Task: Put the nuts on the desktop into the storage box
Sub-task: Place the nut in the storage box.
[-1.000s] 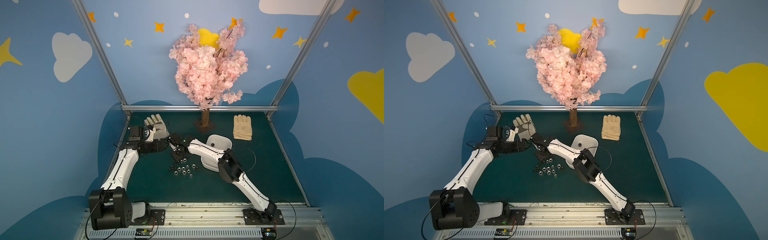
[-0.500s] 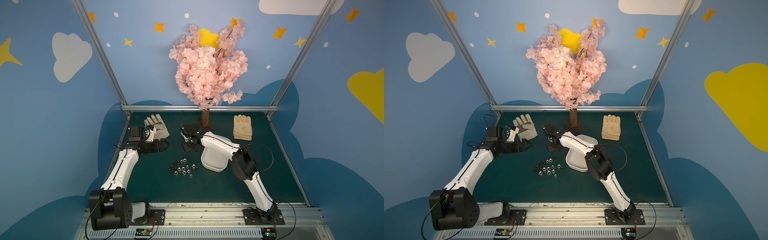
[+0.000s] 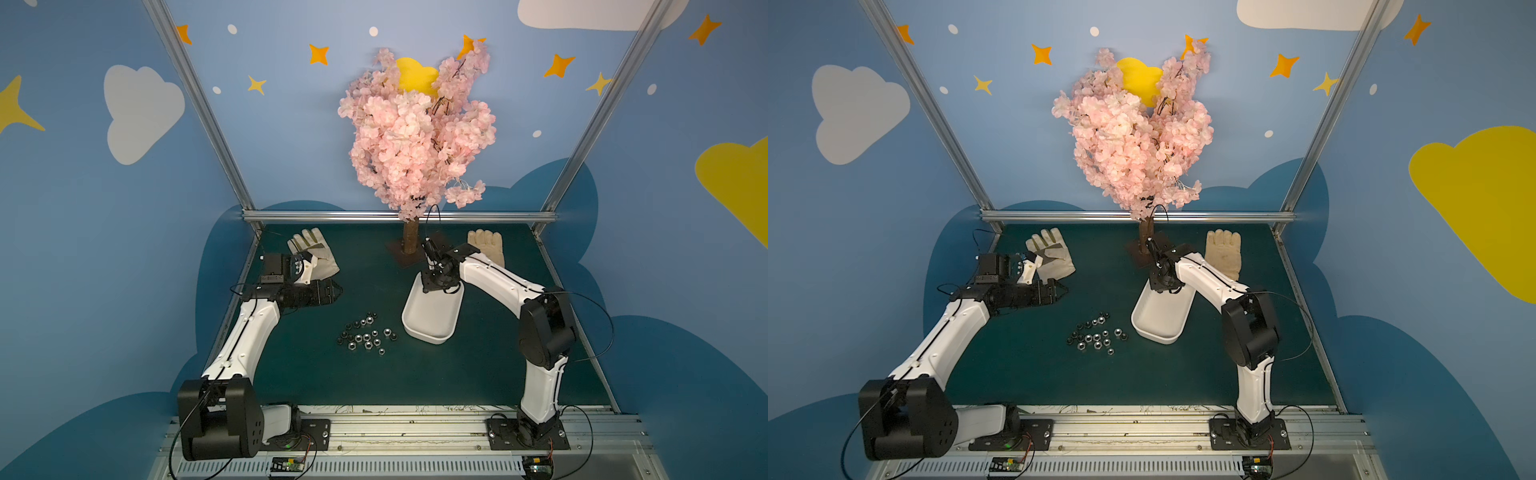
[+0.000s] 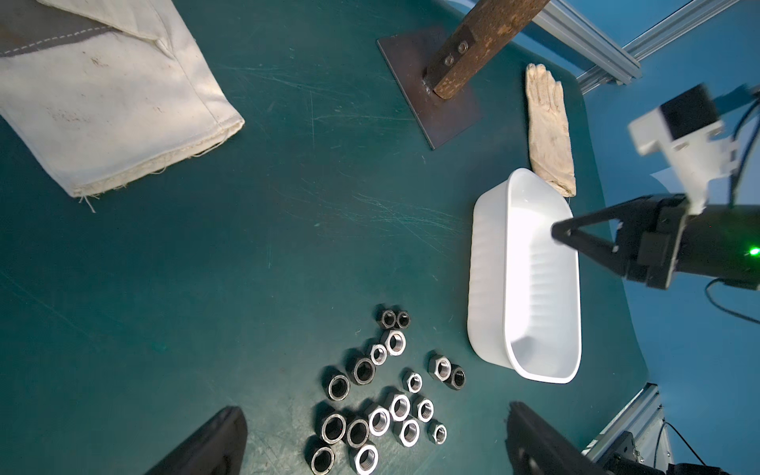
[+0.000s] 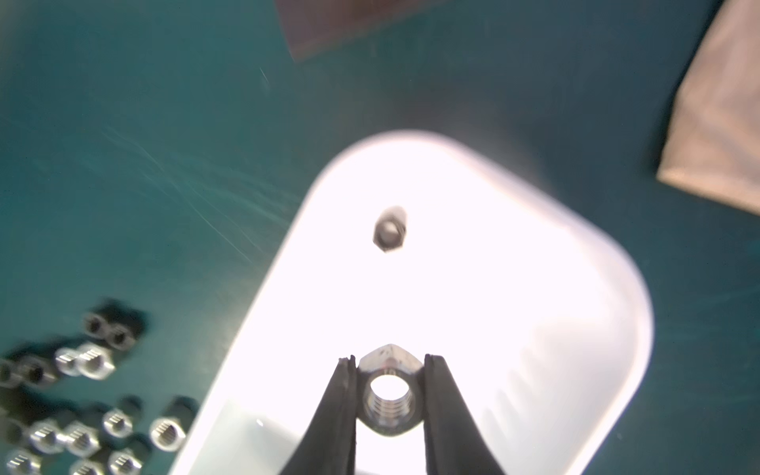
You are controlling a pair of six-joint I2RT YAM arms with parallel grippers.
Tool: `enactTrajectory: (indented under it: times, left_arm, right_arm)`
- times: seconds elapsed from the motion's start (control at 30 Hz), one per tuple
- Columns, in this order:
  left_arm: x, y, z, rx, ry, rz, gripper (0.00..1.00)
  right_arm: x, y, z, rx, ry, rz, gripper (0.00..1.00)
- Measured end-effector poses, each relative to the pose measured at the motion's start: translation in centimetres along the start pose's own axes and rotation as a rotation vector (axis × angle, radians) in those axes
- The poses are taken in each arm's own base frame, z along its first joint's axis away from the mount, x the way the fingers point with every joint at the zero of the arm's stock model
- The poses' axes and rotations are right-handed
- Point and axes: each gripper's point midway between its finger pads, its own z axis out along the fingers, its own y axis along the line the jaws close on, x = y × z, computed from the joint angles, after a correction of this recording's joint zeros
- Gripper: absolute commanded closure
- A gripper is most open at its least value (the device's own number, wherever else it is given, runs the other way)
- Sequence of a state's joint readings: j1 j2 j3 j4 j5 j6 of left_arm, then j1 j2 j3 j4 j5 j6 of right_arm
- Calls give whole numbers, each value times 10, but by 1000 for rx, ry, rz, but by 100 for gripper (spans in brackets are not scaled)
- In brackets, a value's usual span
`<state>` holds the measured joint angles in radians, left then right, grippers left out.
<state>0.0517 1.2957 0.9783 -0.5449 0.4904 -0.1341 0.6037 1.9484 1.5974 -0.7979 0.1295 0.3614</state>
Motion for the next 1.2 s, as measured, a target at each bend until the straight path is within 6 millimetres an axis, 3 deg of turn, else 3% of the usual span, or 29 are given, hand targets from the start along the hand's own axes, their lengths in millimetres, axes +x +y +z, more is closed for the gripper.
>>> enactTrajectory:
  times: [0.23, 0.37, 0.57, 1.0, 1.2]
  left_arm:
    - [0, -1, 0, 0, 1, 3, 0]
    - [1, -1, 1, 0, 2, 8, 0]
    - [1, 0, 1, -11, 2, 15, 0]
    - [1, 1, 1, -12, 2, 16, 0]
    - [1, 1, 1, -12, 2, 16, 0]
  right_arm:
    - [11, 7, 26, -17, 83, -8, 92]
    - [11, 11, 45, -18, 118, -10, 92]
    - [4, 16, 56, -18, 125, -10, 85]
    - [-3, 17, 58, 1, 115, -32, 53]
    - [-9, 27, 35, -2, 67, -75, 49]
